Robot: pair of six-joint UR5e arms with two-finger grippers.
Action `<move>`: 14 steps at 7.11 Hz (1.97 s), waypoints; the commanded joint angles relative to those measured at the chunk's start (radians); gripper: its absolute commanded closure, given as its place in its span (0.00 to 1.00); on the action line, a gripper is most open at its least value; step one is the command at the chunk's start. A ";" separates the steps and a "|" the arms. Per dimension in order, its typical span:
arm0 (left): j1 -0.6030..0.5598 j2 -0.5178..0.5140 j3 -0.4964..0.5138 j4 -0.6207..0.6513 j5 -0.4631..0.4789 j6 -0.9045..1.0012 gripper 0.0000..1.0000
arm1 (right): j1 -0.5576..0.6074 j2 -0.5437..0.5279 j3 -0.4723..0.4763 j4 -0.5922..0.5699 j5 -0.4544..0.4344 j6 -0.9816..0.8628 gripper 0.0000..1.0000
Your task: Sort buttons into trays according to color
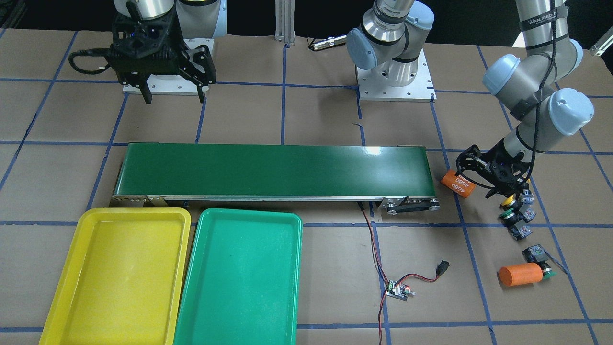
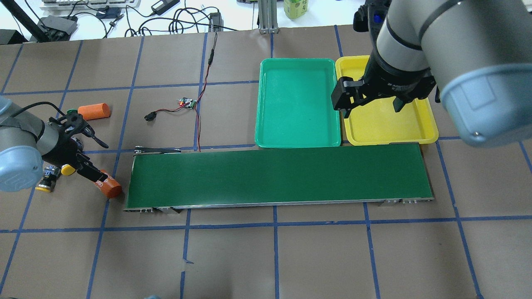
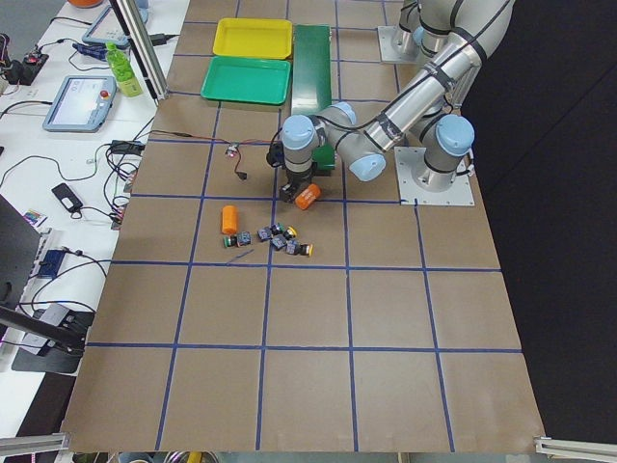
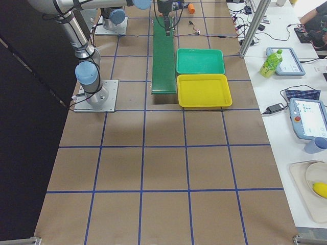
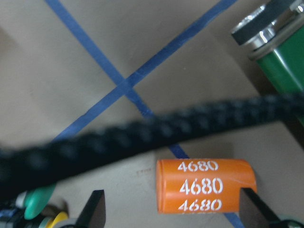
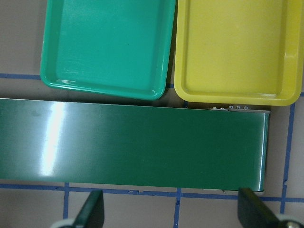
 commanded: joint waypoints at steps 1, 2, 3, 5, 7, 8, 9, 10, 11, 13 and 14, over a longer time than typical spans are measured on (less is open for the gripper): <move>-0.003 -0.013 -0.020 -0.005 -0.002 -0.109 0.00 | 0.004 -0.207 0.132 -0.003 0.004 -0.007 0.00; -0.003 -0.011 -0.026 -0.003 0.004 -0.116 0.00 | -0.004 -0.226 0.133 0.083 0.003 -0.009 0.00; -0.003 -0.011 -0.032 -0.003 0.001 -0.108 0.00 | -0.004 -0.216 0.096 0.171 -0.011 -0.009 0.00; -0.003 -0.011 -0.045 -0.009 0.000 -0.111 0.00 | -0.042 -0.037 -0.063 0.234 -0.026 -0.009 0.00; -0.001 -0.015 -0.054 -0.005 0.012 -0.091 0.00 | -0.056 0.008 -0.142 0.296 0.005 -0.020 0.00; 0.000 -0.019 -0.054 -0.005 0.011 -0.090 0.00 | -0.054 0.013 -0.081 0.214 0.065 -0.026 0.00; 0.000 -0.025 -0.054 -0.003 0.011 -0.091 0.00 | -0.054 0.011 0.015 0.057 0.063 -0.024 0.00; 0.000 -0.028 -0.052 0.003 0.012 -0.090 0.12 | -0.056 0.016 0.051 0.014 0.050 -0.026 0.00; 0.002 -0.025 -0.045 0.006 0.015 -0.090 0.39 | -0.059 0.007 0.038 0.017 0.050 -0.026 0.00; 0.001 0.011 -0.026 0.006 0.036 -0.146 0.93 | -0.094 0.014 -0.004 0.020 0.026 -0.017 0.00; -0.009 0.051 0.001 -0.014 0.061 -0.273 0.95 | -0.126 0.040 -0.083 0.018 0.032 -0.015 0.00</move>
